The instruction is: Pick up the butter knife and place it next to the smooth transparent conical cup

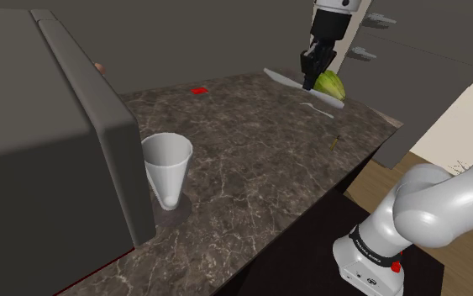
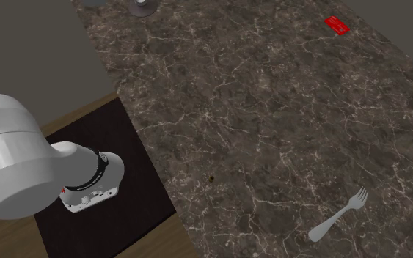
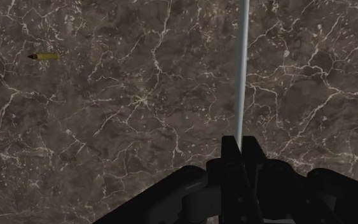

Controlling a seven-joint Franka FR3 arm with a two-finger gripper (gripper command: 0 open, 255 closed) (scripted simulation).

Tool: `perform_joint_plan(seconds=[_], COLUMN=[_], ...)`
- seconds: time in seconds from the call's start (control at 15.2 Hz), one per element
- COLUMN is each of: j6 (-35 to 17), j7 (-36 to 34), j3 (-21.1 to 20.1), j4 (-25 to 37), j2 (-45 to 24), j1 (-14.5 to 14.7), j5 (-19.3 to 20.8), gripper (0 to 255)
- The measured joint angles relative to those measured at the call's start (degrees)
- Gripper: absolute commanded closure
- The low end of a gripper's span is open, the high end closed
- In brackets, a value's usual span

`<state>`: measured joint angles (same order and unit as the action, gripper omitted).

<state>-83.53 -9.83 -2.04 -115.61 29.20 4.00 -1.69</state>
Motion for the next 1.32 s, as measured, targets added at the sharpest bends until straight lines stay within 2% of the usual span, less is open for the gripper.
perform_joint_plan(seconds=[0.59, 0.99, 1.32], j6=[0.36, -0.28, -3.44], j7=[-12.62, -21.41, -22.34], j3=[-9.72, -16.79, -18.0], j4=[-1.46, 0.22, -3.63], j2=[2.57, 1.37, 2.2], j1=[3.92, 6.22, 6.73], j5=[-5.77, -9.45, -10.33], gripper=[255, 255, 255])
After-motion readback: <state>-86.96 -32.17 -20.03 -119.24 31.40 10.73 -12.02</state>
